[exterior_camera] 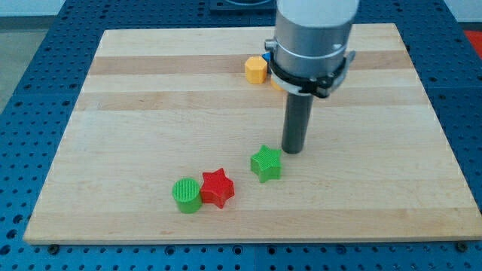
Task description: Move the green star right to the red circle
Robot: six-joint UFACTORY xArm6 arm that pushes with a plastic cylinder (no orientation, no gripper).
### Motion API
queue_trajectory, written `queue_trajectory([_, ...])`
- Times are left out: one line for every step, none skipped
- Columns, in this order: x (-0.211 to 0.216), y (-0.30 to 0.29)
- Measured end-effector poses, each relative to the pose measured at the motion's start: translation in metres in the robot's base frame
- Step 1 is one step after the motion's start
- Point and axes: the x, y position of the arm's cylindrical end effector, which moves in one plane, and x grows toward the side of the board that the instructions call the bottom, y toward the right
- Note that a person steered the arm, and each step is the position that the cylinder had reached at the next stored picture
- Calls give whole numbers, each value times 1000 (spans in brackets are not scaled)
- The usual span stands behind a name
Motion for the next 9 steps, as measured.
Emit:
queue_trajectory([14,-29])
queue_trajectory([36,-57])
queue_trajectory([40,-62])
queue_trajectory([40,-60])
queue_trajectory([44,-66])
queue_trajectory([44,-68])
queue_trajectory([39,-45])
queue_trajectory([32,14])
queue_trajectory([45,21])
